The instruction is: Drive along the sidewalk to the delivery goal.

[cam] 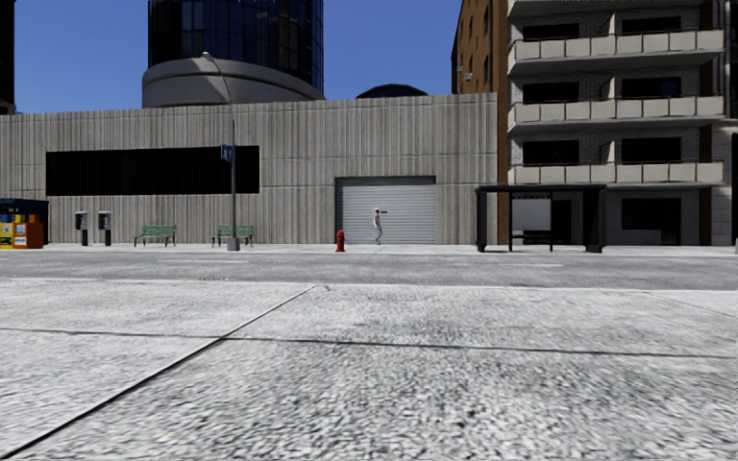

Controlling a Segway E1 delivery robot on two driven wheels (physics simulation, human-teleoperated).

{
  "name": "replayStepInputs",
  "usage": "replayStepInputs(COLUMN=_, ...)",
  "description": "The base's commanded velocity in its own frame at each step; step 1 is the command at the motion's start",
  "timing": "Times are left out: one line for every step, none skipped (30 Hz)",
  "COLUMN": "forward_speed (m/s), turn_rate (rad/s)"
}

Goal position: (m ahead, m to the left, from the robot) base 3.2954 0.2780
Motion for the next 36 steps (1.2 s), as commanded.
replayStepInputs(forward_speed=2.00, turn_rate=0.00)
replayStepInputs(forward_speed=2.00, turn_rate=0.00)
replayStepInputs(forward_speed=2.00, turn_rate=0.00)
replayStepInputs(forward_speed=2.00, turn_rate=0.00)
replayStepInputs(forward_speed=2.00, turn_rate=0.00)
replayStepInputs(forward_speed=2.00, turn_rate=0.00)
replayStepInputs(forward_speed=2.00, turn_rate=0.00)
replayStepInputs(forward_speed=2.00, turn_rate=0.00)
replayStepInputs(forward_speed=2.00, turn_rate=0.00)
replayStepInputs(forward_speed=2.00, turn_rate=0.00)
replayStepInputs(forward_speed=2.00, turn_rate=0.00)
replayStepInputs(forward_speed=2.00, turn_rate=0.00)
replayStepInputs(forward_speed=2.00, turn_rate=0.00)
replayStepInputs(forward_speed=2.00, turn_rate=0.00)
replayStepInputs(forward_speed=2.00, turn_rate=-0.01)
replayStepInputs(forward_speed=2.00, turn_rate=-0.02)
replayStepInputs(forward_speed=2.00, turn_rate=-0.02)
replayStepInputs(forward_speed=2.00, turn_rate=-0.02)
replayStepInputs(forward_speed=2.00, turn_rate=-0.02)
replayStepInputs(forward_speed=2.00, turn_rate=-0.02)
replayStepInputs(forward_speed=1.97, turn_rate=-0.02)
replayStepInputs(forward_speed=1.88, turn_rate=-0.02)
replayStepInputs(forward_speed=1.88, turn_rate=-0.02)
replayStepInputs(forward_speed=1.76, turn_rate=-0.02)
replayStepInputs(forward_speed=1.67, turn_rate=-0.02)
replayStepInputs(forward_speed=1.62, turn_rate=-0.02)
replayStepInputs(forward_speed=1.60, turn_rate=0.00)
replayStepInputs(forward_speed=1.60, turn_rate=0.00)
replayStepInputs(forward_speed=1.59, turn_rate=0.00)
replayStepInputs(forward_speed=1.58, turn_rate=0.00)
replayStepInputs(forward_speed=1.58, turn_rate=0.00)
replayStepInputs(forward_speed=1.58, turn_rate=0.00)
replayStepInputs(forward_speed=1.58, turn_rate=0.00)
replayStepInputs(forward_speed=1.55, turn_rate=0.00)
replayStepInputs(forward_speed=1.52, turn_rate=0.00)
replayStepInputs(forward_speed=1.50, turn_rate=0.00)
